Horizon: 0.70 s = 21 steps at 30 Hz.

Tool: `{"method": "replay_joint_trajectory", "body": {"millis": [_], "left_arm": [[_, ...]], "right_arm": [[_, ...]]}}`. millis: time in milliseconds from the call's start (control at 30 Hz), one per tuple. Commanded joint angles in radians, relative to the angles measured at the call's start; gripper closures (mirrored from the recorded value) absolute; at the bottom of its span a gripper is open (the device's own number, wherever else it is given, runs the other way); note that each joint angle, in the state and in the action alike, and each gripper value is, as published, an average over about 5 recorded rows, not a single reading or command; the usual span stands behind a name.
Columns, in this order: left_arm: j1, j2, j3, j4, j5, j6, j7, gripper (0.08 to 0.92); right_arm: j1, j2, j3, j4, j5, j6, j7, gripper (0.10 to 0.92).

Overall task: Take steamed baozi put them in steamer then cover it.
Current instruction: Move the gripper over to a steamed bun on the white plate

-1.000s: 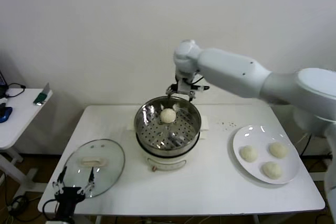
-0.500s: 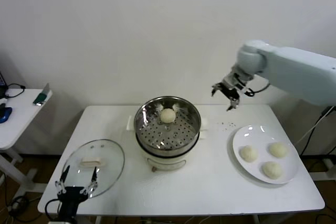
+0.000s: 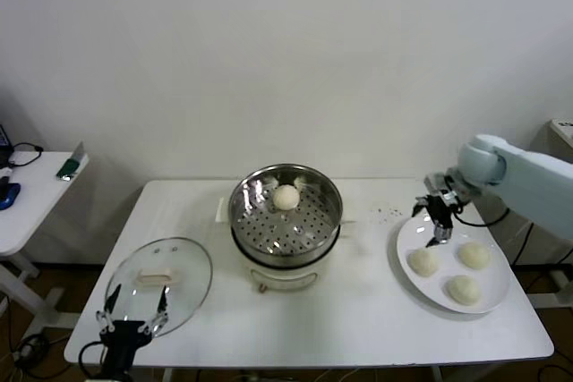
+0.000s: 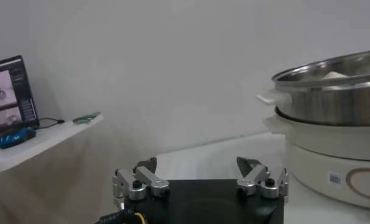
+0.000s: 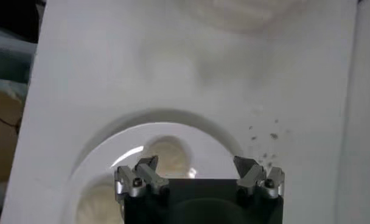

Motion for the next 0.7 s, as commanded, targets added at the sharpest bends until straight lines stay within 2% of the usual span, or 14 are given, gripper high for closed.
{"method": "replay_joint_trajectory", "body": {"millis": [33,700], "left_arm": [[-0.003,-0.002,-0.005,0.007,-0.007,-0.001,-0.001,0.177],[-0.01,-0.003,-0.01,0.044,0.003,-0.007,-0.005,0.177]], "right_arm": [[-0.182,-0.013,0.125,-0.11,-0.052,-0.035,-0.019,0.203],[-0.196,0.151,0.145,-0.24,-0.056,-0.013,-0.004,0.203]]}}
